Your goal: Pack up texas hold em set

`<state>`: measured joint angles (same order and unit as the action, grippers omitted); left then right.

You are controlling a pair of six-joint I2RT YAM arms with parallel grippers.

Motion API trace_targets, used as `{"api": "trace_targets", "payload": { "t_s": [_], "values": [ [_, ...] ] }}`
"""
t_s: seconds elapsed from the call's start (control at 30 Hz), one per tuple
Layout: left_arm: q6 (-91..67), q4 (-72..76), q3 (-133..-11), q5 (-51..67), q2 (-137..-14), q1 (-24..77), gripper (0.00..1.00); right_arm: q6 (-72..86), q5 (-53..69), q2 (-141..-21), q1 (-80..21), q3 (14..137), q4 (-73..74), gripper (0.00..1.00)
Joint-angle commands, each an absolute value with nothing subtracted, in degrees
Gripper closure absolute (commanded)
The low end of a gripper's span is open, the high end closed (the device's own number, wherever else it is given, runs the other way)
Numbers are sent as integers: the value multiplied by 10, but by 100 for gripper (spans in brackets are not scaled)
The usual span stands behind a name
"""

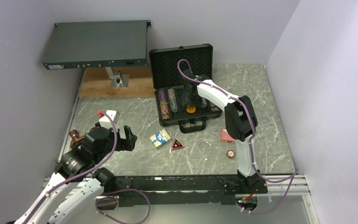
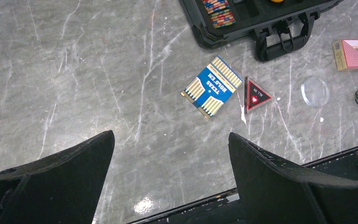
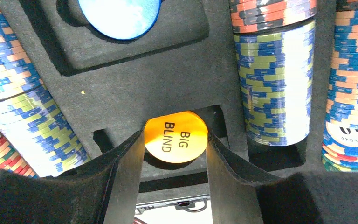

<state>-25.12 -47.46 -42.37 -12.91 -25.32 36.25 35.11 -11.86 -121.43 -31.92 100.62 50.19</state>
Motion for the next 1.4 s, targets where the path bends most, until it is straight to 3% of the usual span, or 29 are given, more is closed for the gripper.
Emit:
{"api": "trace_targets", "payload": {
  "t_s": [0.0,0.63,1.03,1.13,1.37],
  "values": [
    [-250,-457,-423,-126,-253,364,0,356,-108,-1222,-321,1026,486,65],
    [-249,-455,-422,-123,-253,364,1,356,-101,-1207,-338,996,482,65],
    [-247,-453,-421,-118,-255,363,1,342,-137,-1217,-339,1106,522,66],
    [-247,-453,-422,-117,-255,364,1,346,-147,-1229,-334,1118,530,68],
    [-245,-452,-421,-115,-255,364,1,353,-155,-1241,-321,1118,538,86]
  ]
}}
